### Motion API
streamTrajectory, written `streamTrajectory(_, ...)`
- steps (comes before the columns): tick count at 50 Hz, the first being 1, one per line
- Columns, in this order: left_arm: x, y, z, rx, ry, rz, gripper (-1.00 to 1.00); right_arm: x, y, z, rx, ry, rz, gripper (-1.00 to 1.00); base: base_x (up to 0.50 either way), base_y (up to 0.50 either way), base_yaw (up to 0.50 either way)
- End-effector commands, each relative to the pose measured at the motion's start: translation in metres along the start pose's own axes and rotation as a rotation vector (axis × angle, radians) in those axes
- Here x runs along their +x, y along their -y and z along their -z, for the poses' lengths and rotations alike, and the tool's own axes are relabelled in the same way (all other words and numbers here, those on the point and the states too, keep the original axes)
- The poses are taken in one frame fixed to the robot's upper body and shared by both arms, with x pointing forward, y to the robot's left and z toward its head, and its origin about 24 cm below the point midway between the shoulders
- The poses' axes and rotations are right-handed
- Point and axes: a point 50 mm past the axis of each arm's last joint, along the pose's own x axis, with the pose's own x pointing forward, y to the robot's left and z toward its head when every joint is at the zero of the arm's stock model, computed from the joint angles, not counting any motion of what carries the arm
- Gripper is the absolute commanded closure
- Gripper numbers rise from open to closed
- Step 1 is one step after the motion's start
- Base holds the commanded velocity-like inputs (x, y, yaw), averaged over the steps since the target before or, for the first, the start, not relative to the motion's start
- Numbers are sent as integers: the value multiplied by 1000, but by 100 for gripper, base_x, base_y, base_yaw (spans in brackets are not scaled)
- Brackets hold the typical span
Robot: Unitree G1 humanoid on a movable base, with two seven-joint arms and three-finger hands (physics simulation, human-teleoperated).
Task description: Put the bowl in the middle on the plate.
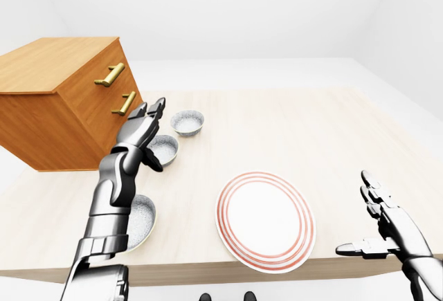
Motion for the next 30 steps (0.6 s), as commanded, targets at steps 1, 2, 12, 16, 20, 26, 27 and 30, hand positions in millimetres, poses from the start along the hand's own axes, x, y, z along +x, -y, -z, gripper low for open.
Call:
streamTrajectory(1, 5, -1, -4, 2, 3, -3, -100, 0, 0, -1, -2, 2, -2, -100, 0, 0, 0)
streamTrajectory(2, 5, -1, -5, 1, 7, -5, -100, 0, 0, -1, -3, 4, -2, -100, 0, 0, 0)
streamTrajectory(12, 10, 6, -11, 0, 19, 5, -100, 1, 0, 0, 1, -1, -4, -100, 0, 0, 0)
streamTrajectory(16, 12, 6, -15, -3, 24, 4, -100, 0, 0, -1, -3, 5, -4, -100, 0, 0, 0)
streamTrajectory(20, 14, 9, -18, -10, 27, 10, -100, 0, 0, 0, 1, -1, -4, -100, 0, 0, 0)
streamTrajectory(26, 19, 11, -22, -10, 36, 11, -100, 0, 0, -1, -4, 5, -5, -100, 0, 0, 0)
streamTrajectory(27, 19, 11, -22, -10, 36, 11, -100, 0, 0, -1, -4, 5, -5, -100, 0, 0, 0)
streamTrajectory(30, 19, 11, -22, -10, 36, 11, -100, 0, 0, -1, -4, 5, -5, -100, 0, 0, 0)
